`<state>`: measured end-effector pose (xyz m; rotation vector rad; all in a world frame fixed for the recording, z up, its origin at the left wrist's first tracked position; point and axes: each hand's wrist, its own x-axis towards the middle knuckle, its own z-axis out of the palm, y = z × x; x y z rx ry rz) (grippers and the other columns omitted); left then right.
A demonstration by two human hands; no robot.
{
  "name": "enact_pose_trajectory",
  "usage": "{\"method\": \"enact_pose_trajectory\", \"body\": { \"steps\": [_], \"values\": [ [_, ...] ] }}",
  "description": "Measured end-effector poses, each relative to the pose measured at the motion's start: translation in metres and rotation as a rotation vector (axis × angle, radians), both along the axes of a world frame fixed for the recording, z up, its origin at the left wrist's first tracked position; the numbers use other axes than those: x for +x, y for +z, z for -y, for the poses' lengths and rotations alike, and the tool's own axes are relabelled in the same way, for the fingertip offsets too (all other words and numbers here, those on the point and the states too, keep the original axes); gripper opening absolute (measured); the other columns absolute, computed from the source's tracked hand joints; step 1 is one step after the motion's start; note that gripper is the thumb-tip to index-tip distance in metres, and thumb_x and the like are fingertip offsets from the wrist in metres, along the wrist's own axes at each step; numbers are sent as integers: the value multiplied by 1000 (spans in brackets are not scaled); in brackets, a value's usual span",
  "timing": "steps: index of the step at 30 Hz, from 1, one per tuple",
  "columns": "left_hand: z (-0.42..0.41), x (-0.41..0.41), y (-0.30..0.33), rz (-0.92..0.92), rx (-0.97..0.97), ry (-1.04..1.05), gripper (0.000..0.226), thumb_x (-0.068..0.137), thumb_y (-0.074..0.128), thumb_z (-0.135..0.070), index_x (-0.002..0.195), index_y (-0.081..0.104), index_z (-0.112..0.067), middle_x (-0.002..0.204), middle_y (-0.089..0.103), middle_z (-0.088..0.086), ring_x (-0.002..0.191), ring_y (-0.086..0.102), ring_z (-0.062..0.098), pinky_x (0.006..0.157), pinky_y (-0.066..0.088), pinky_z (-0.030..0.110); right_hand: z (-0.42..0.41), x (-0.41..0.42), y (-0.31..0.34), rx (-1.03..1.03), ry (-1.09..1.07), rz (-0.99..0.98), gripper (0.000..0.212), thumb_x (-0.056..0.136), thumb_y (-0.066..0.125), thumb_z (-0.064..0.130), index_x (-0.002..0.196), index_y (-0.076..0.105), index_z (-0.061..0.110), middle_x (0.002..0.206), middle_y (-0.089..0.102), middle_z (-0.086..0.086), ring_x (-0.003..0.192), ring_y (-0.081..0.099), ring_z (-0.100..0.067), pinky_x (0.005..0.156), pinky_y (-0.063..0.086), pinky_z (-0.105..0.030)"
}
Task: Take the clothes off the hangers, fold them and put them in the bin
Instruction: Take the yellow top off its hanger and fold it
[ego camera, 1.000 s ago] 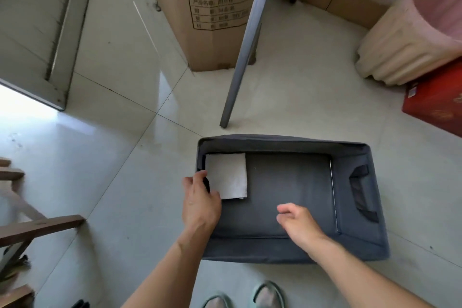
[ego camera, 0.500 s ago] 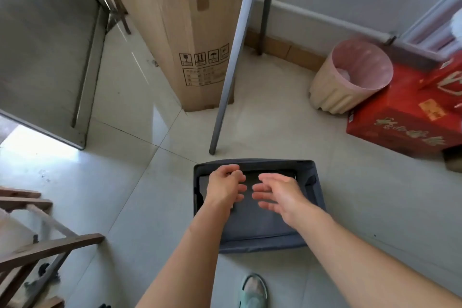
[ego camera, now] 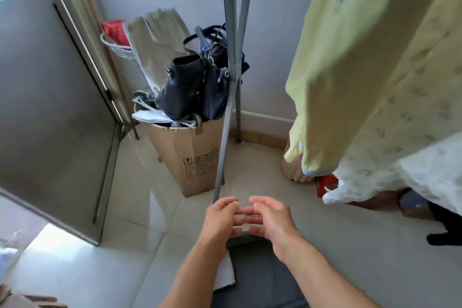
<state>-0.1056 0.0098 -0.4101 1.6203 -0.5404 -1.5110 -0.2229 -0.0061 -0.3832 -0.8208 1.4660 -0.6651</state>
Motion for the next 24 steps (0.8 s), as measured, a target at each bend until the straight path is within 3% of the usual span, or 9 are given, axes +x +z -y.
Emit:
{"method": "enact_pose_trajectory", "body": {
  "steps": [6, 10, 15, 18, 20, 22, 24],
  "values": [
    [1, 1, 111, 79, -157, -53, 18, 99, 52, -17, 111, 65, -20, 86, 70, 7, 70, 63, 16, 64, 52, 30, -14, 5, 107, -207, 30, -47, 20, 101, 46, 15, 105, 66, 20, 91, 74, 1, 87, 71, -14, 81, 58, -34],
    [-3, 5, 161, 68, -262, -49, 20, 98, 52, -16, 110, 68, -18, 79, 71, 3, 60, 62, 11, 57, 47, 28, -15, 6, 164, -342, 70, -68, 19, 98, 49, 14, 99, 66, 21, 92, 75, -1, 90, 71, -20, 79, 56, -35],
    [5, 8, 220, 58, -420, -59, 22, 98, 51, -13, 112, 68, -15, 85, 76, 1, 69, 69, 13, 65, 48, 31, -11, 4, 230, -505, 133, -25, 18, 96, 49, 9, 98, 65, 15, 95, 76, -8, 89, 72, -28, 55, 47, -17],
    [13, 5, 260, 63, -526, -76, 20, 97, 56, -15, 113, 69, -14, 80, 72, 1, 67, 63, 13, 62, 50, 29, -9, -5, 281, -674, 155, -35, 17, 97, 51, 11, 97, 67, 18, 88, 75, -5, 71, 70, -22, 52, 48, -23],
    [17, -1, 284, 66, -580, -79, 18, 98, 56, -16, 111, 69, -16, 82, 72, 3, 69, 61, 15, 63, 51, 29, -6, -16, 317, -813, 123, -18, 17, 99, 50, 13, 98, 67, 16, 81, 73, -5, 55, 63, -18, 42, 43, -25],
    [21, -9, 305, 57, -621, -87, 17, 99, 55, -15, 110, 68, -17, 93, 75, 7, 71, 61, 16, 65, 51, 30, 2, -31, 354, -950, 23, -17, 17, 99, 50, 14, 97, 67, 12, 76, 72, -9, 46, 55, -18, 37, 36, -21],
    [28, -20, 326, 70, -657, -118, 17, 99, 55, -15, 111, 67, -17, 99, 74, 8, 73, 61, 16, 65, 51, 30, 23, -44, 386, -1072, -127, -71, 18, 98, 52, 14, 93, 68, 10, 73, 70, -10, 45, 52, -17, 41, 39, -20]
  ]
}}
